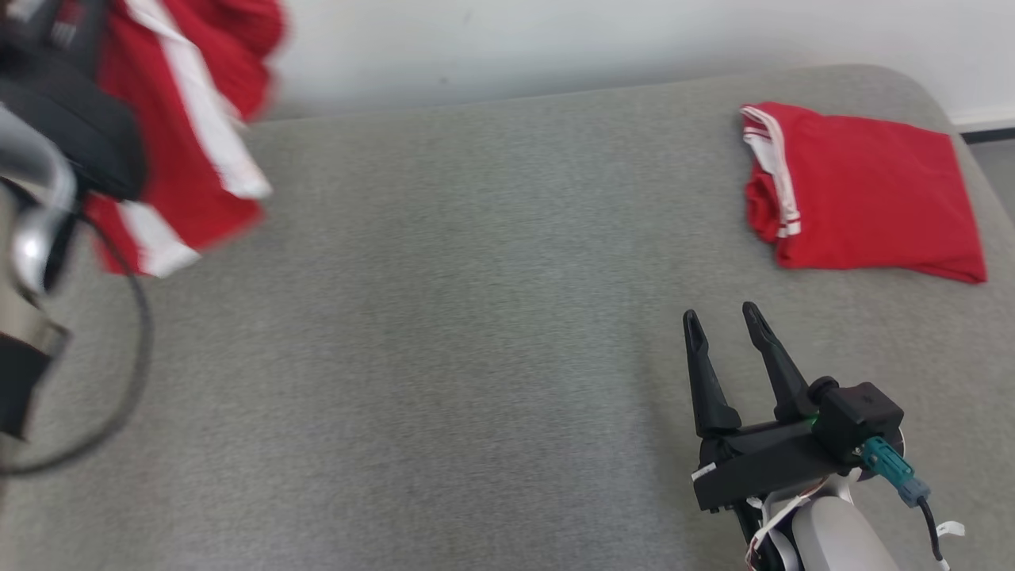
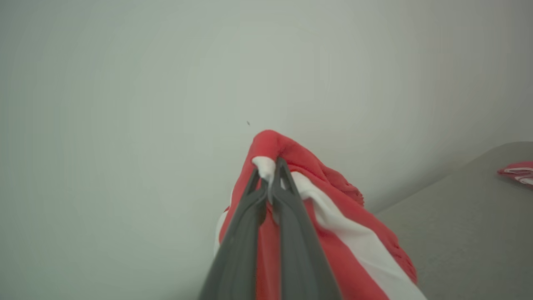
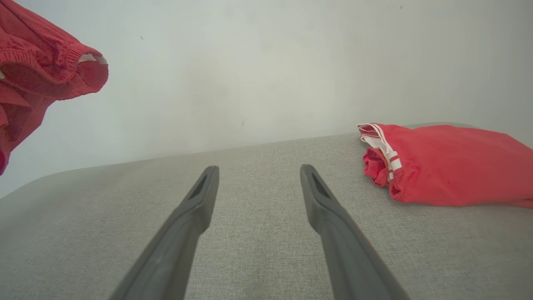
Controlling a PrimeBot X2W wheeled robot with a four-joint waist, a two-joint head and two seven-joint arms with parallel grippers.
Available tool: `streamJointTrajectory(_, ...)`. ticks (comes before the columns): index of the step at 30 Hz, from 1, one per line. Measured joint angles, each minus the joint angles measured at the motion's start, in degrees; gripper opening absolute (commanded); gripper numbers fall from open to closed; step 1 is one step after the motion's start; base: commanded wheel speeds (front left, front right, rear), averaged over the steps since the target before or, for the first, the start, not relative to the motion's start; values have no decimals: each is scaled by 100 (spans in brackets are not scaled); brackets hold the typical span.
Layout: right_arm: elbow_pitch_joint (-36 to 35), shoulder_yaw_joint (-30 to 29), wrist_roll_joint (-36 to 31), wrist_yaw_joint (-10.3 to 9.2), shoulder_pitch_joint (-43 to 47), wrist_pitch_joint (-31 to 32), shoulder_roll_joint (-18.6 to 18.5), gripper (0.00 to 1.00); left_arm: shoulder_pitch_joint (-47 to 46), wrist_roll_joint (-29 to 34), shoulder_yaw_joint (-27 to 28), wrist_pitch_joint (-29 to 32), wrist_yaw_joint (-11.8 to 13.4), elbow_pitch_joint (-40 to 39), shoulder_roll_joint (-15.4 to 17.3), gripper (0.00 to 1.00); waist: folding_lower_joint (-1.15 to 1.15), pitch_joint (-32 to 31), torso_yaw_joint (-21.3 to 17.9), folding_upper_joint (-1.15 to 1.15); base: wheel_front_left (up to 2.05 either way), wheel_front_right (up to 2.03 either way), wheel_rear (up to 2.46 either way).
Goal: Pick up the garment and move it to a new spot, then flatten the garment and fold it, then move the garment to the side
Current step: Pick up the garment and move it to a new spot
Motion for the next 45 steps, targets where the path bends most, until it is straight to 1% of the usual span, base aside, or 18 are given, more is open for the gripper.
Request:
streamJointTrajectory(6, 16, -46, 2, 0, 75, -25, 0, 100, 903, -93, -603, 426, 0, -1072, -245, 0, 0, -34, -328, 0, 0, 0, 0)
streamJointTrajectory(8, 18, -47, 2, 0, 99, -37, -1, 100, 1227, -40, -882, 526, 0, -1310, -338, 0, 0, -50, -413, 0, 0, 0, 0)
streamJointTrajectory(9, 18, -47, 2, 0, 99, -37, -1, 100, 1227, -40, -882, 526, 0, -1310, -338, 0, 0, -50, -413, 0, 0, 0, 0)
streamJointTrajectory(11, 24, -52, 3, 0, 138, -42, -2, 100, 1577, -92, -1095, 564, 1, -1457, -523, 0, 0, -69, -473, 0, 0, 0, 0)
streamJointTrajectory(15, 43, -48, 3, 0, 171, -44, -2, 100, 2111, -175, -1428, 511, 12, -1385, -822, 0, 0, -114, -503, 0, 0, 0, 0)
streamJointTrajectory(20, 83, -4, 19, 0, 171, -46, 1, 100, 2551, -266, -1700, 155, 42, -869, -1316, 0, 0, -162, -436, 0, 0, 0, 0)
streamJointTrajectory(21, 91, 5, 19, 0, 171, -48, 0, 100, 2590, -253, -1755, 66, 43, -768, -1388, 30, 0, -176, -419, 0, 0, 0, 0)
streamJointTrajectory(22, 100, 3, 20, 0, 171, -49, -2, 100, 2596, -211, -1816, -34, 44, -670, -1439, 50, 0, -192, -397, 0, 0, 0, 0)
streamJointTrajectory(23, 112, 4, 23, 0, 171, -48, -1, 100, 2600, -189, -1853, -115, 46, -571, -1505, 100, 0, -210, -377, 0, 0, 0, 0)
streamJointTrajectory(27, 154, -22, 42, 0, 183, -48, 1, 100, 2700, -250, -1806, -463, 130, -381, -1722, 100, 0, -322, -290, 0, 0, 0, 0)
streamJointTrajectory(32, 180, -69, 98, 0, 307, -49, 2, 100, 2720, -360, -1483, -814, 400, -567, -1735, 100, 0, -458, -136, 0, 0, 0, 0)
streamJointTrajectory(35, 194, -94, 109, 0, 335, -49, -2, 100, 2821, -548, -1255, -859, 535, -688, -1628, 100, 0, -512, -29, 0, 0, 0, 0)
streamJointTrajectory(38, 196, -79, 113, 0, 347, -49, 2, 100, 2916, -610, -1056, -853, 669, -660, -1393, 100, 0, -534, 56, 0, 0, 0, 0)
streamJointTrajectory(39, 193, -79, 118, 0, 347, -49, 2, 100, 2969, -691, -966, -862, 701, -622, -1361, 100, 0, -533, 74, 0, 0, 0, 0)
streamJointTrajectory(42, 190, -69, 119, 0, 343, -49, -1, 100, 3048, -662, -868, -913, 810, -425, -1170, 100, 0, -496, 81, 0, 0, 0, 0)
streamJointTrajectory(45, 191, -85, 116, 0, 319, -48, 1, 100, 3078, -692, -783, -999, 862, -201, -1066, 100, 1, -455, 57, 0, 0, 0, 0)
